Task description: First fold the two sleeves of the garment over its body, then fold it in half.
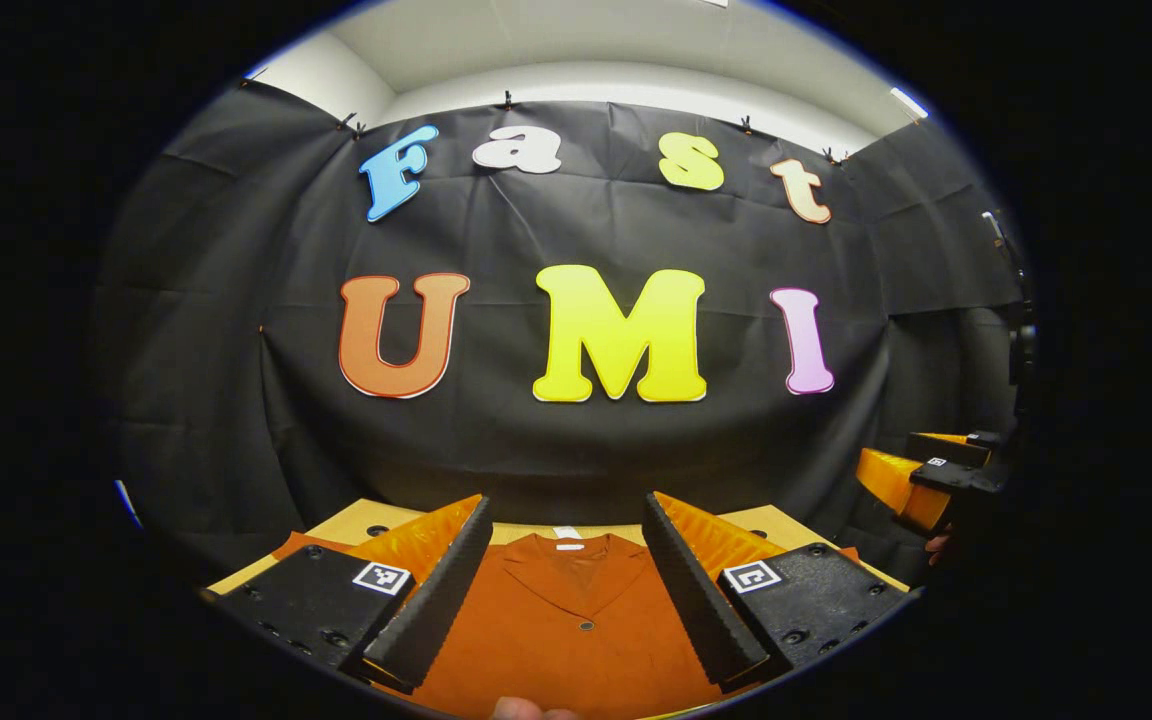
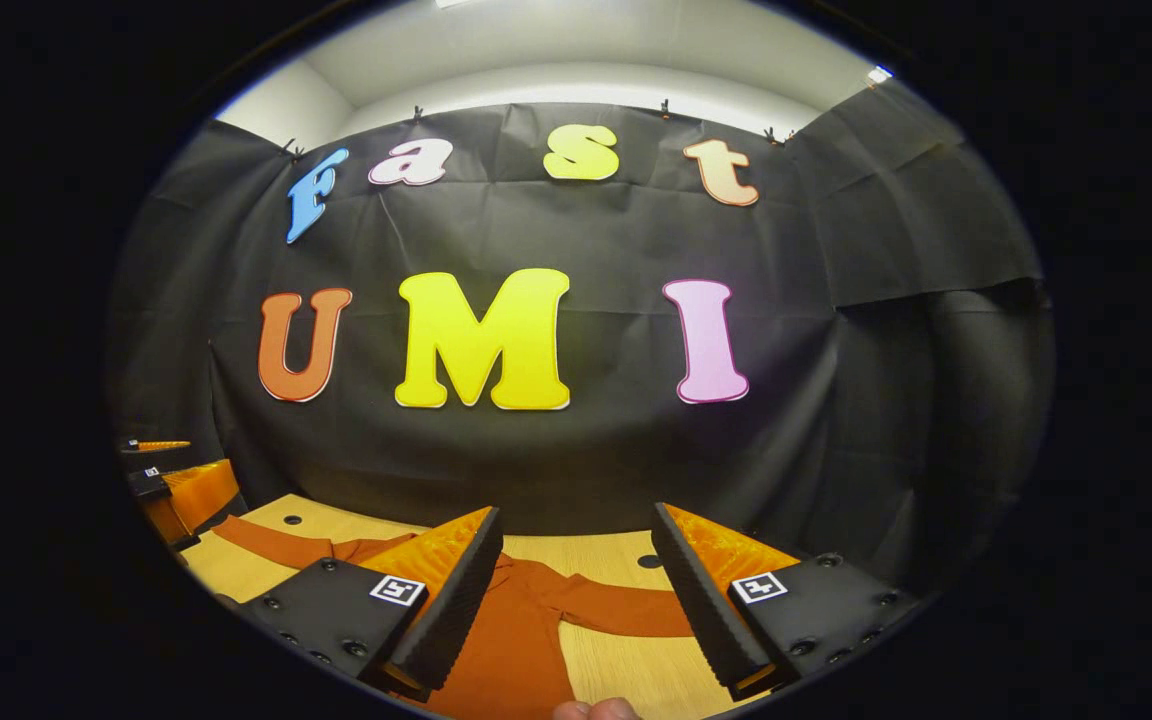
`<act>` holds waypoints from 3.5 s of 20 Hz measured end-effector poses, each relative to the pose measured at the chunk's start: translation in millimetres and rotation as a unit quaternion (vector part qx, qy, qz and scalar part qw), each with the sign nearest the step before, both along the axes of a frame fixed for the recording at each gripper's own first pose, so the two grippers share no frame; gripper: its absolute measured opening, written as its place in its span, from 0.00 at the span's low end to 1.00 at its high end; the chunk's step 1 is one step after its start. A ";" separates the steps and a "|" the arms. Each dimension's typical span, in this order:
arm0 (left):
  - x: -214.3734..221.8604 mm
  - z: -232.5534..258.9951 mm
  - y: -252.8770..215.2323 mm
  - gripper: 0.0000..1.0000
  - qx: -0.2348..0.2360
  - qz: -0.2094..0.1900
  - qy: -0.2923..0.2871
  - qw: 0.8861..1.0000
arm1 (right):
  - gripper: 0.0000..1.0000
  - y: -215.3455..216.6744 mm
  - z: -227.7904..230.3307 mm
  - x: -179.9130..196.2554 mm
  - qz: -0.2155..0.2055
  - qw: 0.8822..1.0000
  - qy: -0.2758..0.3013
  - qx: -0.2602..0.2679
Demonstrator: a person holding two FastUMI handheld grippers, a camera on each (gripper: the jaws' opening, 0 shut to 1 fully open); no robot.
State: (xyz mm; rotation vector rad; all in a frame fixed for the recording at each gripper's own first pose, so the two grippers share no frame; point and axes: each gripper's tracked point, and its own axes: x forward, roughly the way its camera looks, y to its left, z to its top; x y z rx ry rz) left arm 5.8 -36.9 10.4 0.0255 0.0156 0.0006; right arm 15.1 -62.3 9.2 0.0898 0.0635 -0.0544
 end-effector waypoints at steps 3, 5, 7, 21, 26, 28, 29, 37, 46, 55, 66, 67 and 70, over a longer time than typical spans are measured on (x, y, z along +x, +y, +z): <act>6.6 -11.2 -6.9 0.98 0.005 -0.005 0.012 1.000 | 0.95 -10.1 -13.1 5.9 -0.002 1.000 0.017 0.007; 10.1 -21.4 -13.1 0.98 0.009 -0.009 0.025 1.000 | 0.95 -25.3 -25.6 9.8 -0.008 0.999 0.031 0.012; 14.6 -31.4 -24.2 0.98 0.007 -0.016 0.041 0.999 | 0.95 -44.6 -42.9 16.6 -0.010 0.999 0.049 0.013; 59.4 -91.5 -115.7 0.98 0.041 -0.055 0.141 0.988 | 0.94 -255.9 -217.4 93.9 -0.055 0.976 0.203 0.061; 63.0 -117.6 -135.0 1.00 0.053 -0.055 0.185 0.980 | 0.97 -273.2 -303.6 126.4 0.001 0.960 0.266 0.087; 63.9 -124.6 -141.2 0.98 0.060 -0.053 0.199 0.977 | 0.97 -279.1 -329.6 133.8 0.021 0.954 0.289 0.080; 62.5 -128.8 -141.4 0.98 0.063 -0.051 0.205 0.975 | 0.97 -281.6 -339.1 141.1 0.024 0.953 0.290 0.085; 55.5 -141.0 -136.2 0.99 0.069 -0.030 0.229 0.970 | 0.97 -290.0 -400.3 170.2 0.018 0.926 0.327 0.188; 46.7 -148.0 -124.8 0.99 0.068 -0.007 0.243 0.968 | 0.41 -300.1 -392.6 171.8 -0.024 0.916 0.354 0.184; 48.5 -138.1 -84.8 0.99 0.029 0.001 0.216 0.976 | 0.02 -253.2 -308.4 173.4 -0.001 0.923 0.330 0.197; 28.7 -123.1 85.0 1.00 0.001 0.034 0.157 0.987 | 0.02 16.5 -111.6 203.5 0.116 0.936 0.269 0.197; 24.0 -121.0 103.3 0.99 -0.002 0.037 0.151 0.988 | 0.02 45.4 -99.0 209.8 0.127 0.939 0.259 0.185; 8.1 -117.4 164.5 0.99 -0.006 0.065 0.141 0.988 | 0.02 136.5 -83.1 222.3 0.166 0.937 0.255 0.170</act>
